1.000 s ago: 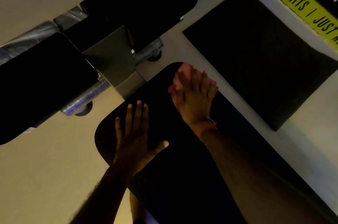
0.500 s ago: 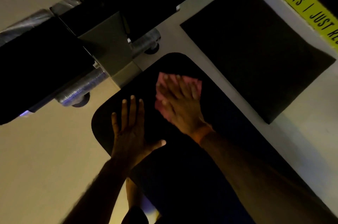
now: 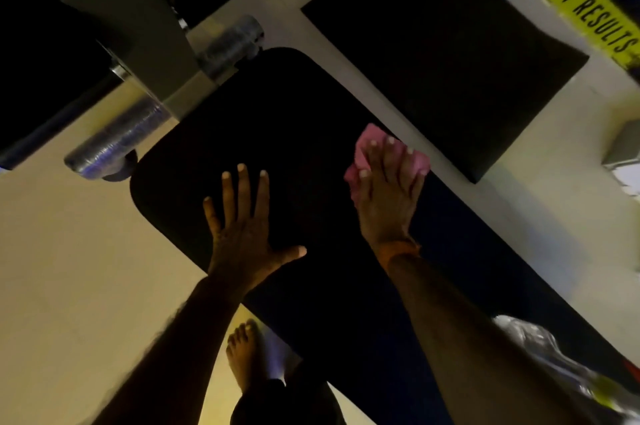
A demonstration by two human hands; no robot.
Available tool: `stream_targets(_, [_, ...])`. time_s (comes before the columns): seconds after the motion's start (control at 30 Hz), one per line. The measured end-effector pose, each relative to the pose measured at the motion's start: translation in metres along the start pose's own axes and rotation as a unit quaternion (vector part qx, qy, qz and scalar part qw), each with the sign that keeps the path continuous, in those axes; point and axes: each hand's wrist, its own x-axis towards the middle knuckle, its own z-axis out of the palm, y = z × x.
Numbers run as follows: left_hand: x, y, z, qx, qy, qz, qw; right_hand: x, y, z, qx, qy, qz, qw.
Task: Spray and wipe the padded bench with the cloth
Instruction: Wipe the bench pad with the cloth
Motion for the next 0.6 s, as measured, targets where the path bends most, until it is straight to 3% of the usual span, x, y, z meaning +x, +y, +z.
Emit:
stream_targets(0.03, [0.000, -0.001, 0.001, 0.001, 0.005, 0.000, 1.000, -0.012, -0.013, 0.004, 0.008, 0.000, -0.041, 0.999])
stream_targets(0.1, [-0.001, -0.003, 0.003, 0.002, 0.015, 0.008, 1.000, -0.047, -0.022, 0.007, -0.018, -0.019, -0.228, 0.973])
stream_targets(0.17, [-0.002, -0.006, 0.003, -0.004, 0.024, 0.019, 1.000, -0.053, 0.014, 0.000, -0.044, -0.042, -0.284, 0.957])
stream_targets(0.2, [-0.003, -0.007, 0.002, -0.008, 0.024, 0.025, 0.999, -0.045, 0.034, -0.003, -0.045, -0.035, -0.236, 0.970])
stream_targets(0.27, [-0.004, -0.012, 0.000, -0.011, 0.020, 0.035, 0.999, -0.024, 0.052, -0.011, -0.013, 0.002, -0.020, 1.000])
stream_targets(0.3, [-0.004, -0.015, -0.002, -0.009, 0.020, 0.036, 0.999, -0.019, 0.043, -0.012, 0.008, 0.021, 0.061, 0.998])
stream_targets(0.33, [-0.006, -0.018, -0.002, -0.007, 0.022, 0.035, 0.999, -0.020, 0.023, -0.011, 0.020, 0.035, 0.064, 0.997])
stream_targets(0.4, [-0.010, -0.024, -0.004, -0.010, 0.032, 0.025, 0.999, -0.038, -0.023, -0.004, -0.002, 0.028, -0.135, 0.990])
stream_targets(0.43, [-0.011, -0.027, -0.005, -0.014, 0.036, 0.018, 0.999, -0.043, -0.031, 0.002, -0.025, 0.003, -0.250, 0.968])
stream_targets(0.47, [-0.012, -0.028, -0.007, -0.018, 0.037, 0.012, 0.999, -0.037, -0.028, 0.003, -0.036, -0.016, -0.315, 0.948])
stream_targets(0.5, [-0.012, -0.030, -0.009, -0.019, 0.037, 0.008, 0.999, -0.020, -0.021, 0.003, -0.042, -0.015, -0.321, 0.946])
stream_targets(0.53, [-0.011, -0.033, -0.011, -0.019, 0.042, 0.004, 0.999, 0.000, -0.014, 0.006, -0.032, -0.008, -0.265, 0.964])
stream_targets(0.6, [-0.010, -0.041, -0.017, -0.020, 0.050, -0.001, 0.999, 0.026, -0.026, 0.004, 0.019, -0.005, -0.067, 0.998])
